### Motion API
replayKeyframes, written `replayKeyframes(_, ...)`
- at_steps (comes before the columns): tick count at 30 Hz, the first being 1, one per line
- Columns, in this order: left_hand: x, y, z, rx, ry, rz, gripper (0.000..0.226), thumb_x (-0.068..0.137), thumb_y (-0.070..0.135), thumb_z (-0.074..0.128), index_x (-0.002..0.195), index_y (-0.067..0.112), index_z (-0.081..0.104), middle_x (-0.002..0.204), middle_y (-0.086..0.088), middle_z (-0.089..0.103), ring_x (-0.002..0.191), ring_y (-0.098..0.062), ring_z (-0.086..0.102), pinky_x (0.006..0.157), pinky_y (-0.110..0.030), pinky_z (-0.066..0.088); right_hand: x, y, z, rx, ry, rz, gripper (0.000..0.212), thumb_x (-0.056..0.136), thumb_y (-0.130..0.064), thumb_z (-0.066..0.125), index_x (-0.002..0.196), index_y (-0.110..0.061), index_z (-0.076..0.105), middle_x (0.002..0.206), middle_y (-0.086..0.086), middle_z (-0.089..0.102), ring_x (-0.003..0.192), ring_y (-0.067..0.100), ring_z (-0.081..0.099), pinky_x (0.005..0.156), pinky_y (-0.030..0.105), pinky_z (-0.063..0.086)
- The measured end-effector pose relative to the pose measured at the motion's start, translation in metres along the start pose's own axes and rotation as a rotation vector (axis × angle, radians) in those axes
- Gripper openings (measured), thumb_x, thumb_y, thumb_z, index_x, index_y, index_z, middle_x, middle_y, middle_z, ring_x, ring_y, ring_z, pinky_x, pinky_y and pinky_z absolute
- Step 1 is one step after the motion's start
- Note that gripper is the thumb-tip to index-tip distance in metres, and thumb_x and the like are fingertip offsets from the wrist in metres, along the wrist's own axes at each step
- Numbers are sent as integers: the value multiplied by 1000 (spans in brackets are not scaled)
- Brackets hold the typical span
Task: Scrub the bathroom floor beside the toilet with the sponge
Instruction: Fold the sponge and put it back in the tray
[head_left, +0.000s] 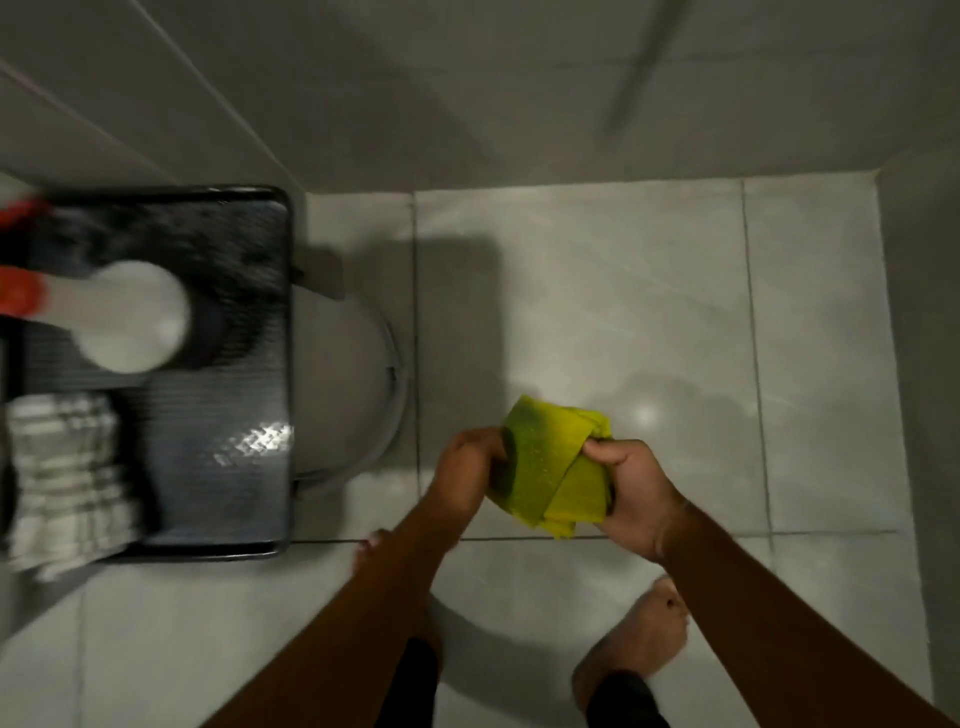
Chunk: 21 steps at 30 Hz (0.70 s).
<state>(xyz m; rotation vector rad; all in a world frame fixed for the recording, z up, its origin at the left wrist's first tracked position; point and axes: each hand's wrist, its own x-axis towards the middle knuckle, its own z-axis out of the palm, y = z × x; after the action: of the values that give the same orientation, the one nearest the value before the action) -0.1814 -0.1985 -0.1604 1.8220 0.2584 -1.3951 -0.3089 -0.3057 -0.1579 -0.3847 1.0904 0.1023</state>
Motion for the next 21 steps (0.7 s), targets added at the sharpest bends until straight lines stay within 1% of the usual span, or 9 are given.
replayKeyframes(1, -16, 5, -16, -75, 39, -21, 23, 84, -2, 52, 66, 10, 59, 52, 1, 64, 63, -20, 53, 60, -27, 43, -6, 0, 24, -5, -22, 3, 49, 73, -22, 50, 118, -7, 63, 101, 16, 74, 83, 31, 72, 62, 37, 60)
replayKeyframes(3, -47, 12, -55, -171, 116, 6, 32, 90, -5, 51, 67, 12, 63, 44, 7, 64, 54, -16, 62, 49, -23, 51, -11, 5, 70, -59, -58, -7, 40, 79, -16, 49, 115, -7, 64, 99, 16, 74, 80, 30, 72, 60, 35, 58)
replayKeyframes(5, -71, 13, -93, -175, 155, 75, 29, 90, -2, 56, 70, 13, 70, 53, 4, 71, 54, -13, 68, 48, -18, 53, -12, 15, 112, -166, -43, -76, 27, 88, -6, 45, 104, -11, 67, 86, 10, 76, 74, 26, 71, 63, 35, 56)
replayKeyframes(8, -92, 19, -151, -162, 255, 139, 19, 89, 2, 62, 80, 12, 75, 72, -4, 78, 67, -17, 74, 57, -26, 59, -8, 26, 177, -353, 16, -237, 26, 88, 5, 50, 92, -17, 63, 83, 7, 70, 77, 27, 65, 65, 31, 53)
replayKeyframes(11, -100, 20, -196, -95, 381, 181, 16, 89, 6, 65, 87, 19, 75, 86, -8, 79, 83, -25, 74, 76, -40, 62, -2, 41, 219, -647, 80, -369, 11, 86, -8, 63, 90, -18, 60, 85, 7, 67, 82, 27, 64, 68, 33, 55)
replayKeyframes(14, -101, 13, -228, -25, 470, 180, 11, 86, 16, 71, 88, 26, 76, 76, 6, 78, 79, -17, 74, 73, -38, 61, 3, 57, 245, -1036, 160, -482, 15, 87, -21, 61, 101, -19, 56, 92, 10, 69, 86, 31, 64, 77, 43, 55)
replayKeyframes(16, -98, 6, -242, 30, 523, 141, 13, 82, 24, 73, 94, 20, 76, 77, 6, 76, 78, -19, 73, 76, -43, 62, 6, 64, 257, -1253, 211, -576, 16, 87, -24, 58, 103, -22, 59, 92, 11, 69, 87, 31, 64, 73, 42, 56)
replayKeyframes(18, -92, -2, -252, 93, 565, 97, 20, 82, 26, 76, 101, 19, 77, 80, 0, 76, 80, -23, 73, 79, -48, 62, 14, 69, 262, -1445, 271, -647, 20, 86, -28, 59, 104, -25, 64, 99, 9, 67, 96, 30, 61, 75, 40, 56)
replayKeyframes(21, -81, -12, -255, 151, 615, 79, 32, 81, 30, 78, 110, 17, 76, 76, 5, 70, 74, -17, 68, 73, -37, 60, 25, 73, 263, -1616, 338, -645, 26, 86, -37, 59, 109, -29, 68, 105, 6, 66, 103, 28, 57, 77, 36, 54)
